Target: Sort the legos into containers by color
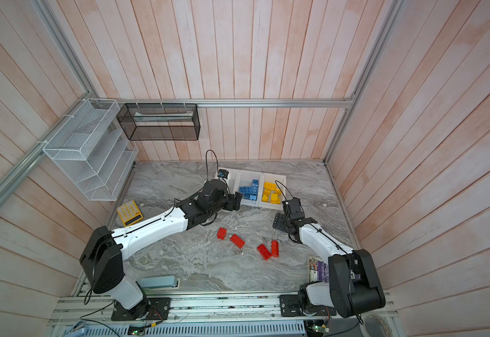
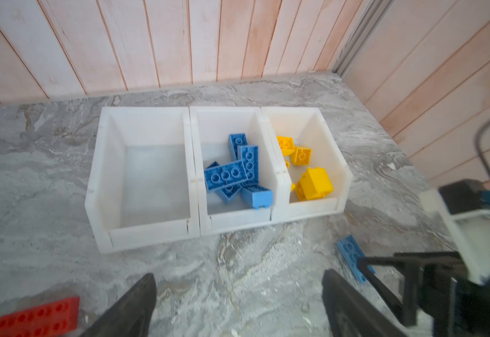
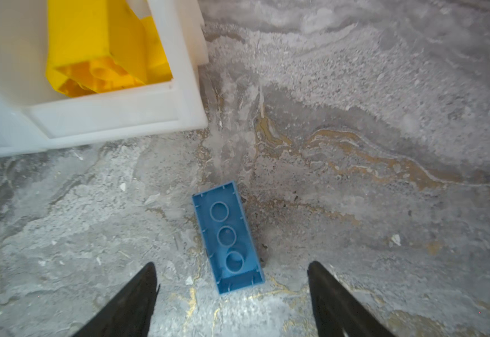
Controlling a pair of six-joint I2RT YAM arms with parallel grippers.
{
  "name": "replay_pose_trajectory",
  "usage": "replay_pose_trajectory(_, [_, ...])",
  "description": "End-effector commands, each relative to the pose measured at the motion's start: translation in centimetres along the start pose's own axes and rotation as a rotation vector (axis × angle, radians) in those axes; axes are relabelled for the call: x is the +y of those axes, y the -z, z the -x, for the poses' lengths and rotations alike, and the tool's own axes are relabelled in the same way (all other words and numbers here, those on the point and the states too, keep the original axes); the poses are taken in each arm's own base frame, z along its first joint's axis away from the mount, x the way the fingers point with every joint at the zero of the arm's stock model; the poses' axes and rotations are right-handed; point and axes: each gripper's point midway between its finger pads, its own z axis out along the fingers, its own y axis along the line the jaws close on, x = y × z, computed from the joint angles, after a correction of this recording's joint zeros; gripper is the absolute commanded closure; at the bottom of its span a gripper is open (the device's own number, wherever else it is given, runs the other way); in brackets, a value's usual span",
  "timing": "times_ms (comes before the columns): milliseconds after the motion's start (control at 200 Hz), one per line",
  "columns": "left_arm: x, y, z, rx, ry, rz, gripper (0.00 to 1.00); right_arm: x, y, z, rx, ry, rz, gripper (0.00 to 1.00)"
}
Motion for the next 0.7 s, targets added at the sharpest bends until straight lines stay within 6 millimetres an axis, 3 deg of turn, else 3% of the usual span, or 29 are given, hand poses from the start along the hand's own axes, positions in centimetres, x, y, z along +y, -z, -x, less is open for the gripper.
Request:
replay_pose_trajectory(0, [0.7, 1.3, -1.6, -0.006, 0.040, 0.016, 0.10, -0.8, -0.8, -0.8, 0.031, 0.007, -0.043, 0.25])
replay_pose_trajectory(260, [2.8, 5.3, -4.0, -0.014, 0.097, 0.020, 0.11, -0.6, -2.1, -2.6, 0.105, 0.058, -0.064, 0.35])
replay_pose_trajectory(360, [3.5, 6.7, -4.5, -0.020, 0.108, 0.022, 0.11, -0.6, -2.3, -2.9, 0.115, 0.067, -0.068, 0.43])
replay_pose_trajectory(500, [4.5, 8.2, -4.8, -0.037, 0.115, 0.042, 0.11, -0.2, -2.1, -2.6, 0.111, 0.074, -0.064, 0.58])
replay_pose_trajectory(695, [5.9, 8.9, -6.1, -0.030, 0.102, 0.083, 0.11, 1.4, -0.5, -1.1, 0.066, 0.090, -0.026, 0.68])
